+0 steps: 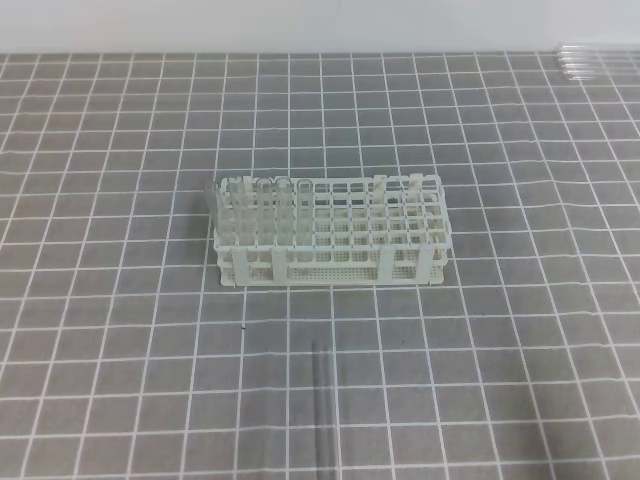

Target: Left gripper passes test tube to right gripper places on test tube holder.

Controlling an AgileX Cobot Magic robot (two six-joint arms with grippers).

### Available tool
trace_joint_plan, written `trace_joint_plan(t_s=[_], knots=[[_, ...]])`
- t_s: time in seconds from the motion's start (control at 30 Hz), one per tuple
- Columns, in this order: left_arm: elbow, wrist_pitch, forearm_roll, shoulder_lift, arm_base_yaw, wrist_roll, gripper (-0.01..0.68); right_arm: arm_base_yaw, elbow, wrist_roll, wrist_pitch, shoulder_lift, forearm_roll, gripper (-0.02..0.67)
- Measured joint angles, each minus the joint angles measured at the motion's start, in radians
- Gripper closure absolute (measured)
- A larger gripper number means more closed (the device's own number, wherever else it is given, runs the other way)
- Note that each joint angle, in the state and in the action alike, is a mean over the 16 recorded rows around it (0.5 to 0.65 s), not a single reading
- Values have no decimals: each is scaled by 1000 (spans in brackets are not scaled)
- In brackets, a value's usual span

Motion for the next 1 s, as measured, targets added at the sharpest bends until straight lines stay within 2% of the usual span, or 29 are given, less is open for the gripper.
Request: trace_joint_plan(t_s=[0.23, 0.5, 0.77, 1.0], knots=[[1, -25, -23, 0, 0, -2, 675, 0, 0, -8, 5, 0, 29, 662], [-70, 47, -61, 39, 0, -20, 675, 0, -49, -22, 97, 24, 52, 662], [-267, 263, -100, 234, -1, 13, 675, 0, -202, -28, 302, 171, -1, 662], [-470, 485, -162, 499, -1, 159, 675, 0, -364, -28, 513, 384, -104, 662]])
